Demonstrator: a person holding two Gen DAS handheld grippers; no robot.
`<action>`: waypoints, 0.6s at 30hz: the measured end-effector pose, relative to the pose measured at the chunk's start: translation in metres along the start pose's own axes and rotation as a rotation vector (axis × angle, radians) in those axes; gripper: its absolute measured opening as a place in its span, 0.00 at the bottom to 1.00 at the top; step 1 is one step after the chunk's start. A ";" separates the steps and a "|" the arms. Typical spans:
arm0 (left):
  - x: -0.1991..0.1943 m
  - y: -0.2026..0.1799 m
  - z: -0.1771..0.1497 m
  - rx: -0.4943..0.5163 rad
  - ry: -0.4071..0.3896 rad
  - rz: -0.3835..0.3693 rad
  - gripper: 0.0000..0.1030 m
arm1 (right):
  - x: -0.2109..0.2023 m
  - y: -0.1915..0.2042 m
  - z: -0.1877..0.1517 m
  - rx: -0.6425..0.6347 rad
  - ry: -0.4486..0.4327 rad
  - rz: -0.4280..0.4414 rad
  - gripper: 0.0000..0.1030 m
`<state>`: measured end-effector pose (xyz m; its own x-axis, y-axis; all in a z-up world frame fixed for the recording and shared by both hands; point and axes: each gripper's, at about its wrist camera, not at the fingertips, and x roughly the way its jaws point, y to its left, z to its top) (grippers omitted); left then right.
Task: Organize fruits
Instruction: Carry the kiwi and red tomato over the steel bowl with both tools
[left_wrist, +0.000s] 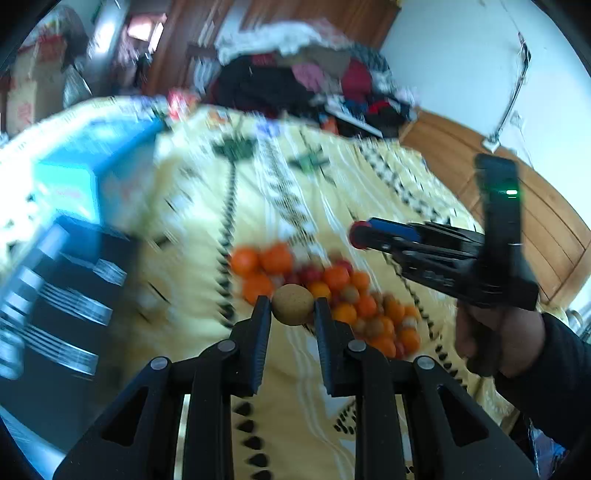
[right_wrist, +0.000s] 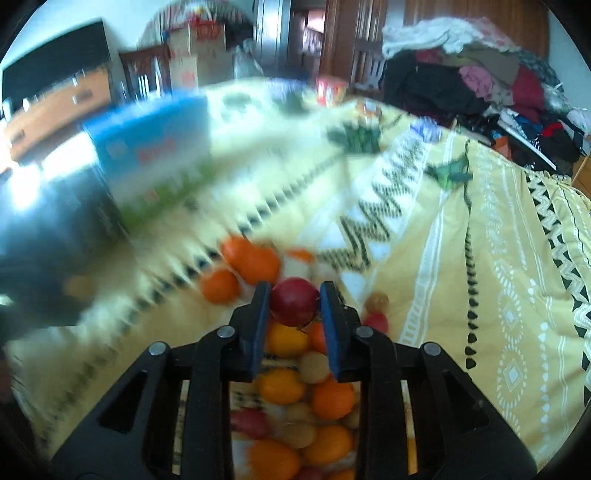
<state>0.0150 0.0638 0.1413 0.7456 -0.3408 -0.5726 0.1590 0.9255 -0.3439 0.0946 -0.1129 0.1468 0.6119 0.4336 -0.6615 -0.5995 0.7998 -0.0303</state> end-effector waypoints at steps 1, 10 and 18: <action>-0.010 0.002 0.004 0.000 -0.020 0.011 0.23 | -0.011 0.008 0.010 0.007 -0.030 0.023 0.27; -0.167 0.079 0.035 -0.064 -0.272 0.296 0.23 | -0.053 0.131 0.095 -0.001 -0.194 0.286 0.27; -0.278 0.194 0.012 -0.233 -0.335 0.578 0.23 | -0.035 0.270 0.129 -0.071 -0.154 0.526 0.27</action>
<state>-0.1539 0.3405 0.2425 0.8339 0.2980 -0.4646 -0.4370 0.8706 -0.2260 -0.0220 0.1417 0.2581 0.2859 0.8271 -0.4840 -0.8746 0.4316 0.2208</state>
